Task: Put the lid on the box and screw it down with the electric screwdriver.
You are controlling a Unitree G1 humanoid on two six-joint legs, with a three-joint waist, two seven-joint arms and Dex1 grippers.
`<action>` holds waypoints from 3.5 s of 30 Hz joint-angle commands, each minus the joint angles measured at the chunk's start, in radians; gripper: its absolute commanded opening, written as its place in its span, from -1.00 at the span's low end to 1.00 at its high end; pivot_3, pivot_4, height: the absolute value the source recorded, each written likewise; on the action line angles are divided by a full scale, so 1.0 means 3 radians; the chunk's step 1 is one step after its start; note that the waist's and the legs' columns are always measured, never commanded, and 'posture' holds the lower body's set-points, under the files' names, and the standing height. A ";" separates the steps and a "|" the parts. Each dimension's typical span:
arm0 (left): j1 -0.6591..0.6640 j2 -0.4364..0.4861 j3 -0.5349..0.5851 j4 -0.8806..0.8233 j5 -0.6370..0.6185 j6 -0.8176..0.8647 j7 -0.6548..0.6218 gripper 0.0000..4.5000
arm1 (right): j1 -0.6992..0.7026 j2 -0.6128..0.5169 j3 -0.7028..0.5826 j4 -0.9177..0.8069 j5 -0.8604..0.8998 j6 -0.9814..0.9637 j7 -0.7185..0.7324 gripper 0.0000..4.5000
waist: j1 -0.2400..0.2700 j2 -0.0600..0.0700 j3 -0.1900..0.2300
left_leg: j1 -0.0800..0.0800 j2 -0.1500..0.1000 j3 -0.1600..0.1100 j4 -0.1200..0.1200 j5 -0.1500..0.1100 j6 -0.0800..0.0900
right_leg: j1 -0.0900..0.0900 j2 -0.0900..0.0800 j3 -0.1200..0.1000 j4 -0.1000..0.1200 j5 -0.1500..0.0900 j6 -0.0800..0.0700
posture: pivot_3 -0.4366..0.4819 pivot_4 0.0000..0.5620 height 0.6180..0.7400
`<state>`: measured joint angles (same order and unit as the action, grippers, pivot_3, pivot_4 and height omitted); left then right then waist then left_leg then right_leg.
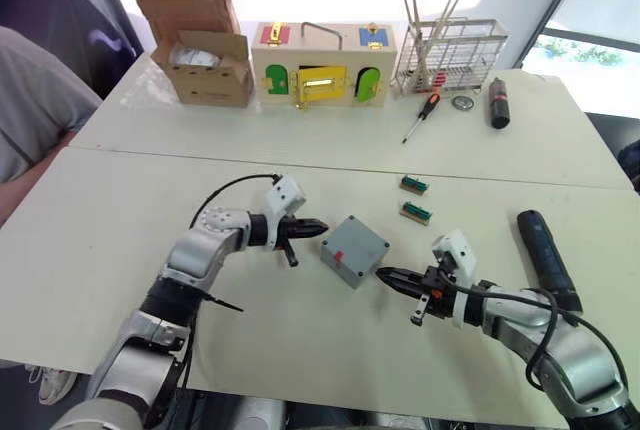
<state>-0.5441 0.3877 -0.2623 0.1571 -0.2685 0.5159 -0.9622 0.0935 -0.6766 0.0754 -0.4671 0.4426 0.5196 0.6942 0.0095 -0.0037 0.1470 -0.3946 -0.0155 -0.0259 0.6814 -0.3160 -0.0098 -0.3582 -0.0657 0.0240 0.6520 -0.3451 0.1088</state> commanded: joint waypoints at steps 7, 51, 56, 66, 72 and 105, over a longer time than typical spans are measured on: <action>0.0206 0.0008 -0.0216 -0.0593 -0.0086 0.0183 -0.0200 -1.00 | -0.0106 0.0018 -0.0059 -0.0032 -0.0033 0.0028 0.0041 -0.98 | 0.0002 0.0000 0.0001 | 0.0000 0.0000 0.0000 0.0000 -0.0001 0.0001 | 0.0000 0.0000 0.0000 0.0000 0.0000 0.0000 | -0.05 -0.47 1.00; 0.0362 0.0658 0.0323 -0.2394 -0.0894 0.1379 0.0433 -1.00 | -0.0850 0.0311 -0.0799 0.0761 0.0180 0.0393 -0.0296 0.27 | -0.0014 0.0013 0.0013 | 0.0003 0.0001 -0.0001 -0.0002 -0.0001 0.0002 | 0.0002 0.0000 0.0001 0.0002 0.0000 0.0000 | -0.05 -0.47 1.00; 0.0310 0.0666 0.0279 -0.2383 -0.0909 0.1392 0.0520 -1.00 | -0.1009 0.0366 -0.0771 0.0994 0.0049 0.0298 -0.0384 0.99 | -0.0018 0.0014 0.0013 | 0.0003 0.0001 -0.0001 -0.0002 0.0000 0.0001 | 0.0002 0.0002 0.0001 0.0003 0.0000 0.0000 | -0.05 -0.47 1.00; 0.0371 0.0612 0.0291 -0.2334 -0.0963 0.1363 0.0614 -1.00 | -0.1108 0.0394 -0.0801 0.1218 0.0037 0.0240 -0.0343 0.99 | -0.0021 0.0014 0.0013 | 0.0003 0.0001 0.0000 -0.0002 0.0006 -0.0011 | 0.0001 0.0003 0.0001 0.0003 0.0000 0.0000 | -0.05 -0.47 1.00; 0.0382 0.0618 0.0284 -0.2338 -0.1005 0.1367 0.0636 -1.00 | -0.1136 0.0456 -0.0785 0.1242 0.0001 0.0195 -0.0393 0.21 | -0.0029 0.0014 0.0013 | 0.0003 0.0001 0.0000 -0.0002 0.0006 -0.0011 | 0.0001 0.0003 0.0001 0.0003 0.0000 0.0000 | -0.05 -0.47 1.00; 0.0392 0.0597 0.0277 -0.2286 -0.0978 0.1289 0.0708 -1.00 | -0.1074 0.0457 -0.0817 0.1343 -0.0245 -0.0065 -0.0373 -0.74 | -0.0072 0.0015 0.0014 | 0.0003 0.0001 0.0000 -0.0003 0.0007 -0.0013 | 0.0001 0.0004 0.0001 0.0004 0.0000 0.0000 | -0.05 -0.47 1.00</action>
<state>-0.4251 0.5745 -0.1818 -0.5126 -0.5577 0.9241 -0.7537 -0.2313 -0.5353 -0.1377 -0.0439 0.3669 0.5209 0.5863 -0.0120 0.0007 0.1511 -0.3938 -0.0152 -0.0260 0.6806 -0.3138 -0.0136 -0.3579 -0.0645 0.0243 0.6532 -0.3451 0.1088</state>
